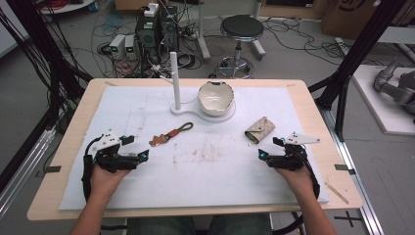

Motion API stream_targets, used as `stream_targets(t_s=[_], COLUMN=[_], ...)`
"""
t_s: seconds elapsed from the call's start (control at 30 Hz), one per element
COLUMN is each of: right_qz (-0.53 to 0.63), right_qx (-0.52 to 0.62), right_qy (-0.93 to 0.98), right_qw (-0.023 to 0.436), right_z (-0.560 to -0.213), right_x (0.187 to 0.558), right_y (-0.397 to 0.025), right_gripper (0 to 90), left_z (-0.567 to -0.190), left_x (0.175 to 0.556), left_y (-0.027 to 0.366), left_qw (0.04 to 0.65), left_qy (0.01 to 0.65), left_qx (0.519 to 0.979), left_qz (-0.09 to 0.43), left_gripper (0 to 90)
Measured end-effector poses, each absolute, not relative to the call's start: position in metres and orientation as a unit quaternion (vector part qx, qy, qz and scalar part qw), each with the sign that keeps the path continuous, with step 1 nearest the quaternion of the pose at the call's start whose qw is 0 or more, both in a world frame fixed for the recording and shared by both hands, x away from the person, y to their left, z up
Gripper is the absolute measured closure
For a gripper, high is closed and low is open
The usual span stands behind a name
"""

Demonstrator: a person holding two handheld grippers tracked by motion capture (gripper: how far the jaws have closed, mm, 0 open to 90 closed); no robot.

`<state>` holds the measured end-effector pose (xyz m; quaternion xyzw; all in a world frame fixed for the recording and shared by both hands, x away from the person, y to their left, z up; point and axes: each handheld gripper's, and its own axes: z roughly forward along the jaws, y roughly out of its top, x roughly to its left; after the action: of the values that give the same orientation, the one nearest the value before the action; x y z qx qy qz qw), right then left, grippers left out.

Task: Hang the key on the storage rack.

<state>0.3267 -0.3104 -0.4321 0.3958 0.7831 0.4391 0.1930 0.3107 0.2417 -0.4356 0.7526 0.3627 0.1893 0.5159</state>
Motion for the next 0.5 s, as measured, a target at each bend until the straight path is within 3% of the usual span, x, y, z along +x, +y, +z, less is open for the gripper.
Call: stream_targets(t_s=[0.5], right_qz=[0.443], right_qx=[0.399], right_qy=[0.778], right_qw=[0.197], right_z=[-0.4318], right_x=[0.3203], right_y=[-0.3187], right_gripper=[19.5], left_z=[-0.4352], left_x=[0.3169], left_y=[0.2345], left_qw=[0.513], left_qy=[0.36], left_qx=[0.756], left_qz=[0.188], left_gripper=[15.8])
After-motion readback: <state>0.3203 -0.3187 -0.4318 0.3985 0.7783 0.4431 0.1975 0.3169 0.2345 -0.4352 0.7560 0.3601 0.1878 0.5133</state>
